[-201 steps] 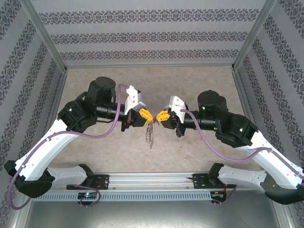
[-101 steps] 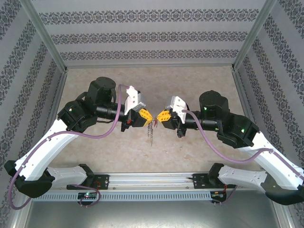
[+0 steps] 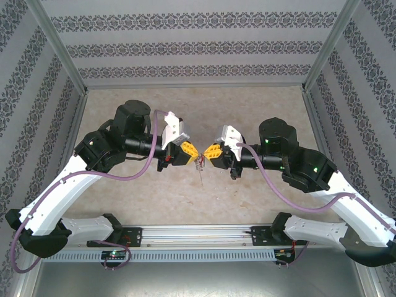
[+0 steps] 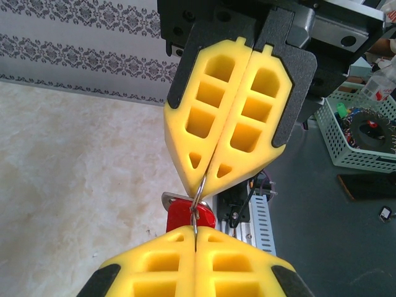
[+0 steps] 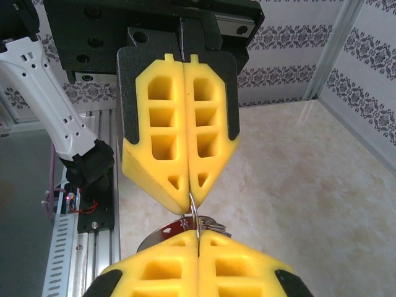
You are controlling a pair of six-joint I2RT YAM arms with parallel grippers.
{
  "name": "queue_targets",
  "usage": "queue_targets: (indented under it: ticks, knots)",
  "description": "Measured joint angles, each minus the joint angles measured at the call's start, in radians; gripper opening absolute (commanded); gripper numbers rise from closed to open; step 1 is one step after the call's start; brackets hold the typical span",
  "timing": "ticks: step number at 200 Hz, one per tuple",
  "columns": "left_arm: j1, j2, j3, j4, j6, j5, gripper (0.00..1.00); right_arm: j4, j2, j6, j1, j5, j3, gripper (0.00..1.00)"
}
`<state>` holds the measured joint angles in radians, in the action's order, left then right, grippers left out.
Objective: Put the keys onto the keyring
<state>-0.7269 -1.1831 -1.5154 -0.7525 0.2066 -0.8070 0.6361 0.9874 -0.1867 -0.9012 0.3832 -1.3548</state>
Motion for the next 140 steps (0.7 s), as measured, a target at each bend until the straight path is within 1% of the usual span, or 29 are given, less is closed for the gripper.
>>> queue_targets:
  ticks: [140]
  knots:
    - [0.000,0.000,-0.002,-0.004,0.004,0.000,0.00,0.000,0.003,0.000,0.000,0.013,-0.005,0.00]
